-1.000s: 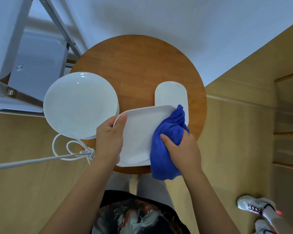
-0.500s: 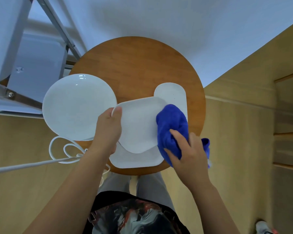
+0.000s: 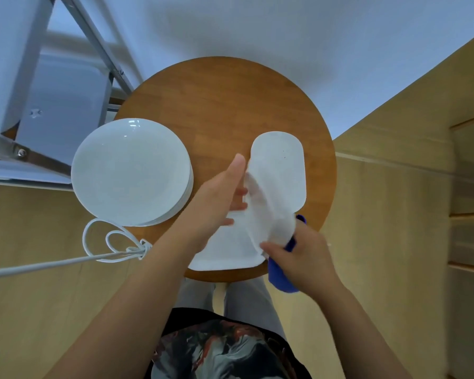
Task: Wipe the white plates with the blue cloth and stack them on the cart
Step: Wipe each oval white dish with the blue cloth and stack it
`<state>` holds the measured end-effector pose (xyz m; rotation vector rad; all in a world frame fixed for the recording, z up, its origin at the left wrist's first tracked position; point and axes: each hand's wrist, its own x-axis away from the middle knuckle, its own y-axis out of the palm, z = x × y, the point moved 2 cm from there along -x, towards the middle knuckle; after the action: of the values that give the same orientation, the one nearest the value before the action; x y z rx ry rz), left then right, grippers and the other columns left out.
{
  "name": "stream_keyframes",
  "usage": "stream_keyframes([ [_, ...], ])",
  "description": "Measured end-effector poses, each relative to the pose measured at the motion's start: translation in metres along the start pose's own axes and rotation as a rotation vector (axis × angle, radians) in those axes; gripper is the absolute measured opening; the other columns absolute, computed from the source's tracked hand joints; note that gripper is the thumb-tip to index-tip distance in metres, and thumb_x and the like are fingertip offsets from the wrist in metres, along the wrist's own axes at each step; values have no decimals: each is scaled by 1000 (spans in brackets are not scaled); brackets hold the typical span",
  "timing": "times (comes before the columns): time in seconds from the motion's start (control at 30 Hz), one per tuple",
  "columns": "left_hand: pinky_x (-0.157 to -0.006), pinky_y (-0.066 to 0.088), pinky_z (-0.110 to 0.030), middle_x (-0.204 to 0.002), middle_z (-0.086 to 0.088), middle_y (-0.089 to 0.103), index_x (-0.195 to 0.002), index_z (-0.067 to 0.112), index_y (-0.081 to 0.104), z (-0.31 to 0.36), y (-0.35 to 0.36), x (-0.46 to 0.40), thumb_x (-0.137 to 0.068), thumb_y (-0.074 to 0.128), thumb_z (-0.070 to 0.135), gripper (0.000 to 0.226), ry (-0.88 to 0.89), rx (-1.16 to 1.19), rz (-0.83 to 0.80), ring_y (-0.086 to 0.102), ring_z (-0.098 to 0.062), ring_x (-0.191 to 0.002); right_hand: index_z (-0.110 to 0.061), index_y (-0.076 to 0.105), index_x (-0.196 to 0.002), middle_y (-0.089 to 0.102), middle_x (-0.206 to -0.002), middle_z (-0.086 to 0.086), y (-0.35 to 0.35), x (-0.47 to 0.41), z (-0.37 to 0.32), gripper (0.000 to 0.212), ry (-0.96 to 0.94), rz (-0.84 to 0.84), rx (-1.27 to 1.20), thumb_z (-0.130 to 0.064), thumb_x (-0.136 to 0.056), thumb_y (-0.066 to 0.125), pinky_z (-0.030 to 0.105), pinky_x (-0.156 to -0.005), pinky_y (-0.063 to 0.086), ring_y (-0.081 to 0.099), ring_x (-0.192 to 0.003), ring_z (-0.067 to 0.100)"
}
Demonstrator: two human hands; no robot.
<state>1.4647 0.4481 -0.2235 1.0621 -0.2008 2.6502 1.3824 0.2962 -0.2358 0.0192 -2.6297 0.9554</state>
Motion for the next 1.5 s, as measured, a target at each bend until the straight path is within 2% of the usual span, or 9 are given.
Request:
stream_keyframes([
  [0.13, -95, 41, -31, -144, 10, 40, -145, 34, 28, -22, -12, -9, -61, 55, 75, 97, 11, -171, 125, 43, -16, -129, -24, 73, -85, 74, -89, -11, -32, -1, 4, 29, 116, 40, -666, -3, -67, 82, 16, -64, 53, 70, -85, 6],
  [0.3, -89, 53, -44, -126, -13, 62, -130, 11, 54, -62, 10, 0, -62, 86, 25, 76, -212, 815, -313, 62, -29, -112, -18, 73, -97, 74, -99, 5, -33, -3, 11, 32, 221, -12, -998, -6, -68, 70, 24, -70, 56, 70, -93, 21],
  [0.57, -76, 58, -38, -116, -13, 68, -120, 10, 60, -48, -19, -8, -64, 64, -11, 60, -67, 773, -206, 65, -31, -106, -12, 71, -93, 75, -82, 6, -38, 11, 30, 28, 557, 116, -643, -24, -69, 79, 31, -62, 56, 72, -76, 22],
  [0.73, -84, 54, -42, -110, -10, 65, -113, 15, 61, -32, -34, -7, -73, 65, -10, 48, -81, 214, 20, 58, -31, -107, -50, 71, -80, 71, -88, -22, -72, 16, -11, 31, 232, 216, -448, -36, -56, 84, 18, -70, 52, 68, -84, 0],
  [0.83, -74, 56, -32, -101, -4, 66, -105, 22, 61, -19, -12, 3, -75, 70, -4, 41, -9, -26, -220, 62, -24, -97, -60, 57, -103, 59, -101, -40, -51, 3, -52, 37, -75, 98, -230, -36, -76, 63, -1, -82, 36, 51, -101, -21],
  [0.93, -81, 55, -42, -97, -25, 65, -103, -6, 60, -11, 2, 11, -73, 65, -14, 31, 114, 7, -387, 66, -31, -91, -37, 43, -134, 45, -138, -13, -21, -7, -66, 46, -339, -95, 85, -37, -90, 51, 31, -112, 27, 35, -132, 2],
  [1.03, -73, 54, -35, -84, -25, 63, -94, -11, 58, -9, -2, 16, -62, 59, -9, 33, 154, 33, -408, 63, -27, -80, -27, 51, -134, 50, -133, 6, -20, -21, -60, 56, -332, -82, 201, -53, -85, 45, 53, -101, 35, 45, -124, 26],
  [1.2, -68, 51, -36, -80, -9, 66, -87, 4, 64, -16, -4, 25, -49, 63, 5, 38, 134, 129, -322, 63, -23, -79, -36, 51, -129, 51, -100, -18, -20, -33, -45, 66, -201, 21, 32, -66, -70, 51, 10, -82, 38, 50, -94, 2],
  [1.5, -60, 54, -26, -76, 3, 71, -78, 27, 76, -14, -12, 25, -39, 67, 24, 39, 187, 224, -228, 68, -15, -77, -57, 42, -117, 45, -114, -33, -28, -37, -1, 48, 84, 20, -196, -65, -71, 48, -2, -78, 32, 42, -103, -23],
])
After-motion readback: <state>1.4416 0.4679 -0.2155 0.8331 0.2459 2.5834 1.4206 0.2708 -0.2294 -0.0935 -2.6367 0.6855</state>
